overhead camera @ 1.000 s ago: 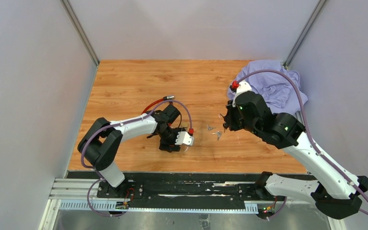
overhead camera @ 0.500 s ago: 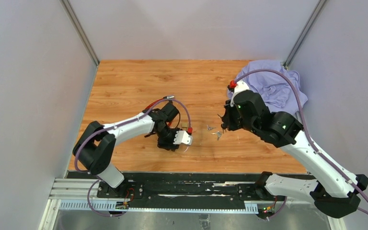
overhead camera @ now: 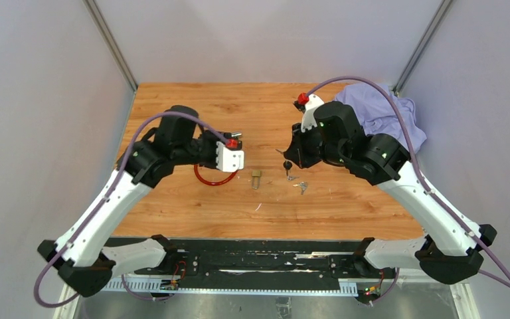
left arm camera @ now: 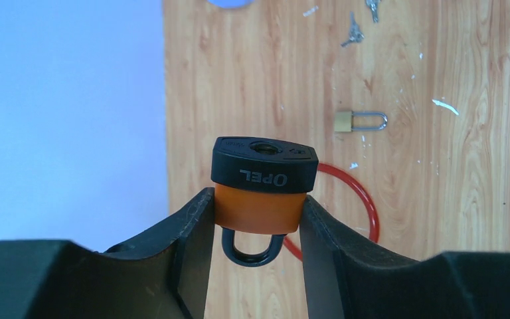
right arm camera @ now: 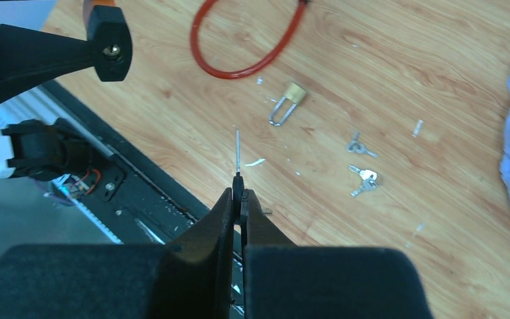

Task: Unlock with the key
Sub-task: Pick up the lock from the center of the board, then unlock the lock.

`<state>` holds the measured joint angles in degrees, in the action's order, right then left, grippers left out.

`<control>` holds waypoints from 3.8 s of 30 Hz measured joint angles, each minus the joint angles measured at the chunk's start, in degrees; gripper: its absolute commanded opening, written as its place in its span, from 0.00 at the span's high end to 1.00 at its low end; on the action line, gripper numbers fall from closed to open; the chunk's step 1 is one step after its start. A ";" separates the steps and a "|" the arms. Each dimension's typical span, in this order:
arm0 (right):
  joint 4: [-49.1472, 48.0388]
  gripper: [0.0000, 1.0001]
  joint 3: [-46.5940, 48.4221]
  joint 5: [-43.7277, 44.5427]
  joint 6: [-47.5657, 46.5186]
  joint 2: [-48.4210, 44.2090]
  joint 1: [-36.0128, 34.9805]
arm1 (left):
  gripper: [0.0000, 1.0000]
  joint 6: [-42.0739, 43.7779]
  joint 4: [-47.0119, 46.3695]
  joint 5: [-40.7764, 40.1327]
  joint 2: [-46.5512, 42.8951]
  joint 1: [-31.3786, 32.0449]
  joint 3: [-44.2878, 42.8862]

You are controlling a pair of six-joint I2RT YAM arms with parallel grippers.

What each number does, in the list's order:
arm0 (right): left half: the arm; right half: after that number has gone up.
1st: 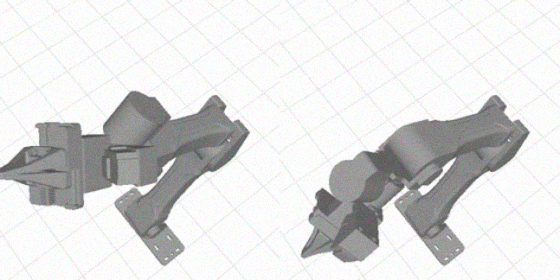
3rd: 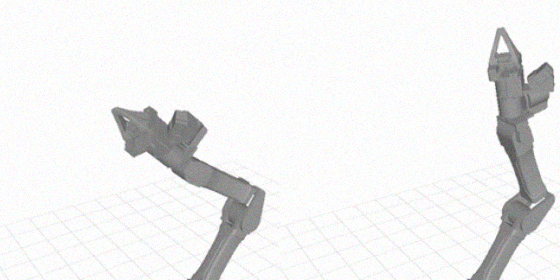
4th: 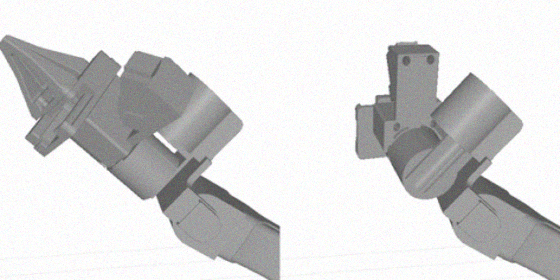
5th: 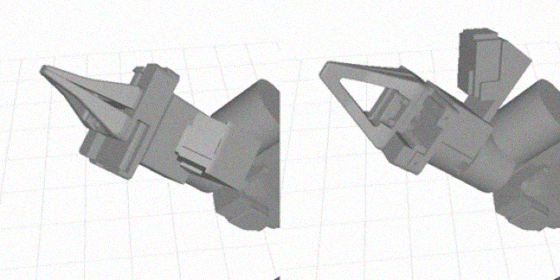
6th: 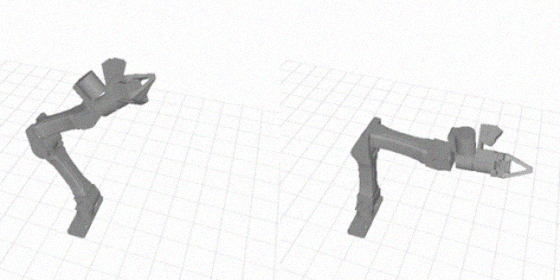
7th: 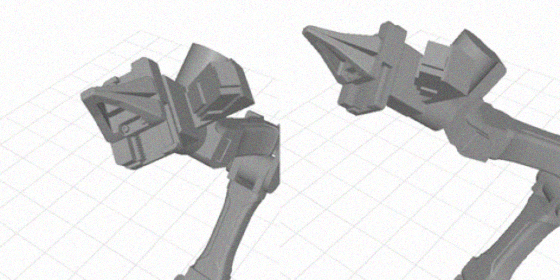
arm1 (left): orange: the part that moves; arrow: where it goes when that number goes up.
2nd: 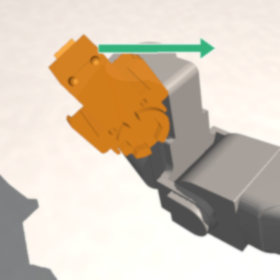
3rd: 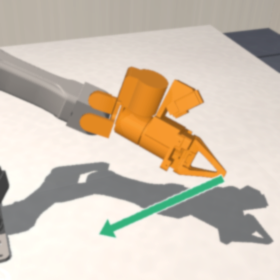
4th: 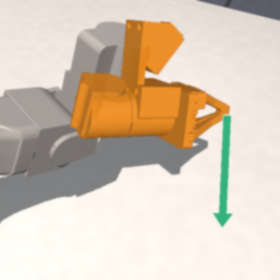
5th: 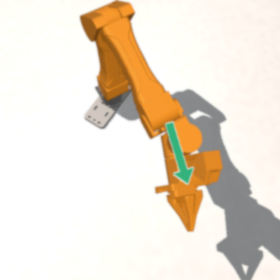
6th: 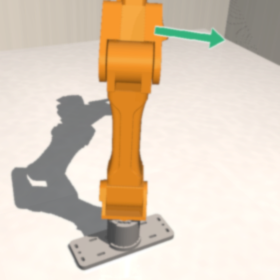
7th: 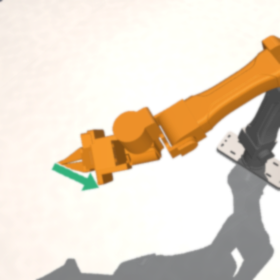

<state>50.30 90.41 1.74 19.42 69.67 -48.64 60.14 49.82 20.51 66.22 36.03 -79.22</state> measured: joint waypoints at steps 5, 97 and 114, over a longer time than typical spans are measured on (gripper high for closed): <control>-0.85 0.99 2.62 -7.15 -1.53 0.79 0.04 | 1.00 0.11 -3.26 1.73 -9.22 0.00 3.65; -8.55 0.99 12.59 -7.52 -0.63 13.16 -9.42 | 1.00 0.94 -12.20 -10.14 -16.09 6.54 10.78; -9.40 0.99 12.13 -3.67 2.34 13.94 -11.10 | 1.00 3.10 -10.58 -11.76 -16.44 6.62 10.78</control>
<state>40.91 102.54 -1.93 21.76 83.61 -59.75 63.24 39.24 8.75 49.78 42.65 -68.45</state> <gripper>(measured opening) 0.027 0.486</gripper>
